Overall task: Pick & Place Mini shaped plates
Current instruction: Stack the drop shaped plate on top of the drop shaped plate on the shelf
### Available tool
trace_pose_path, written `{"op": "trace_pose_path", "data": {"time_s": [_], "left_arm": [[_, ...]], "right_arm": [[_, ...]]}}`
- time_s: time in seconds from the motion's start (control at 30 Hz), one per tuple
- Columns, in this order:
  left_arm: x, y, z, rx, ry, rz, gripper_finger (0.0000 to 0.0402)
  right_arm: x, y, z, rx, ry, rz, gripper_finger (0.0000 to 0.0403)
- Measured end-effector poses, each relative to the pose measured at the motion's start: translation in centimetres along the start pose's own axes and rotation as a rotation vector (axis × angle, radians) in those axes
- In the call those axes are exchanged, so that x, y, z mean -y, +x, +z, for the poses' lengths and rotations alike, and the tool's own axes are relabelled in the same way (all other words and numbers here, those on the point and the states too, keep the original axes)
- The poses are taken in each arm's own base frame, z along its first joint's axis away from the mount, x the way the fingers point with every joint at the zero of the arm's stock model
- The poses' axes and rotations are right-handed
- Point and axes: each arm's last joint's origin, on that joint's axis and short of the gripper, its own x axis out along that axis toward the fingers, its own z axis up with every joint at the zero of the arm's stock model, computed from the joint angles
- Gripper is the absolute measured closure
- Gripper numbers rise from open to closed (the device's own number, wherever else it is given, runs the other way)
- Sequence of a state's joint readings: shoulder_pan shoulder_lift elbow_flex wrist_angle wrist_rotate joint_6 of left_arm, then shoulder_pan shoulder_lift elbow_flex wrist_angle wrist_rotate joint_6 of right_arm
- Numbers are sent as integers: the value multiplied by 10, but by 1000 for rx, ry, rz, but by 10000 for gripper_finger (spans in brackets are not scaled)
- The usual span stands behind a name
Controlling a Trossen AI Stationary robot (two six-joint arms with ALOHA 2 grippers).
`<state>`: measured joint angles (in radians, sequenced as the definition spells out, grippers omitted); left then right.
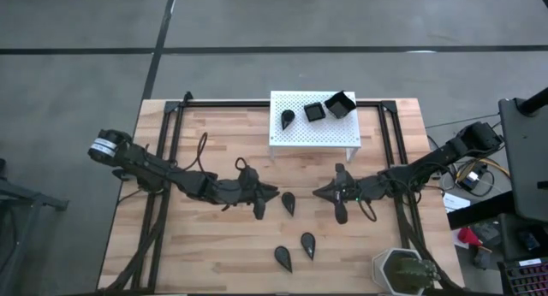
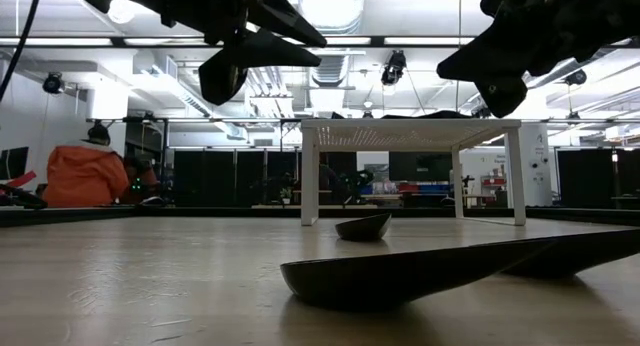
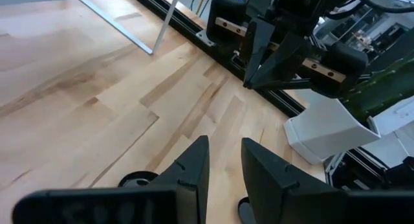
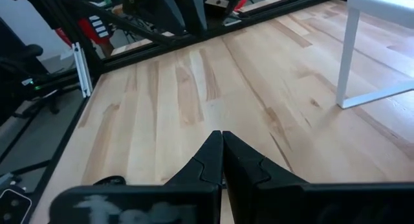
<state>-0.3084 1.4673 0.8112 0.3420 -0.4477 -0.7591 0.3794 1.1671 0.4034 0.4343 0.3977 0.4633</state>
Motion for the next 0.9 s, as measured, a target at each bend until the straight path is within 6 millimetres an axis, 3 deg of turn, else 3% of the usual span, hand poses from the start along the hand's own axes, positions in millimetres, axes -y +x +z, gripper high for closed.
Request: {"op": "trace_pose_path", "data": {"time_s": [0.9], "left_arm": [[-1,0,1,40,-4,44,319]], "right_arm": [[10,-2,-11,26,-2,-103,394]]}}
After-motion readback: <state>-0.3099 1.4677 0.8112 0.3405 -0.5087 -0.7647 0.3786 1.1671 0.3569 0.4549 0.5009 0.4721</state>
